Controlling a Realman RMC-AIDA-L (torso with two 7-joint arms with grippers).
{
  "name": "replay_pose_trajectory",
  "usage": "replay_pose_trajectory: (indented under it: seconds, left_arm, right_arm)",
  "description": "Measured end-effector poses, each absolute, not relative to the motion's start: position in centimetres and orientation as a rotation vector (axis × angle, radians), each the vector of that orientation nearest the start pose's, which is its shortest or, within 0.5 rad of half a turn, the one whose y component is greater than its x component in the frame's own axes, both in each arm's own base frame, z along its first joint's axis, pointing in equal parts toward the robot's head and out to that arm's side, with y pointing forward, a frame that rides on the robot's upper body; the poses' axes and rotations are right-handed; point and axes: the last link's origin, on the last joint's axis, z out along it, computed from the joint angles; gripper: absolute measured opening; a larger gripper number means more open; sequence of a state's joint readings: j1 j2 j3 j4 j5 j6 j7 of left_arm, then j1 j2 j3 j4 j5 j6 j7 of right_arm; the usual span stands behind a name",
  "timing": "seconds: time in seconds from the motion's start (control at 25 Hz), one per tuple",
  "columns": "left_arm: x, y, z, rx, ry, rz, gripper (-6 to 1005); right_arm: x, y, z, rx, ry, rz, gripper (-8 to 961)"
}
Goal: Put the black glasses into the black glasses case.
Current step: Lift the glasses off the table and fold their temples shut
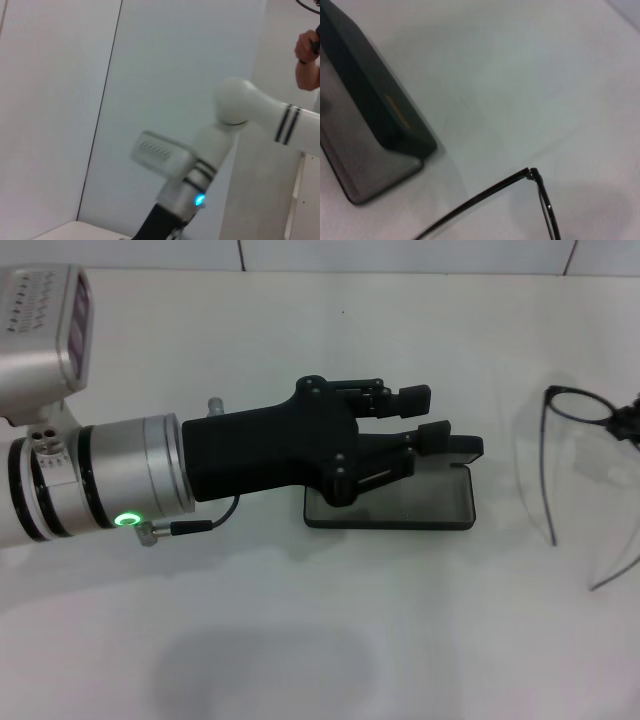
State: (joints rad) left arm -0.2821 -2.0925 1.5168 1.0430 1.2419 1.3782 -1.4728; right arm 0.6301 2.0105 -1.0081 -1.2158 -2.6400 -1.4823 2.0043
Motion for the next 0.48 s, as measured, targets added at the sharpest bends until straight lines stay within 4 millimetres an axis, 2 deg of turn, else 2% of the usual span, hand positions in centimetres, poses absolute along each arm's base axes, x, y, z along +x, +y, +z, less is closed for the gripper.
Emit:
replay_pose_trajectory:
  seconds: [0.16,0.28,0.36,0.48]
  left_arm:
    - [-15.4,29.1,-2.8,-2.748,-0.410,-1.220,308]
    - [-15.0,29.1,-2.6,-2.749,-0.406,-1.264,298]
    - [-14.1,29.0,-2.7,-2.795,-0.360,-1.300,292]
    - [-12.5,28.9,-2.9,-2.864,-0.289,-1.384,283]
  right_arm:
    - [21.7,36.4,10.2,-2.585,0.540,-0.180,107]
    - [19.5,34.4,11.6,-2.661,0.453,0.198,107]
    - [19.3,33.6,11.9,-2.674,0.397,0.389,107]
    - [20.2,33.0,11.3,-2.669,0.366,0.603,106]
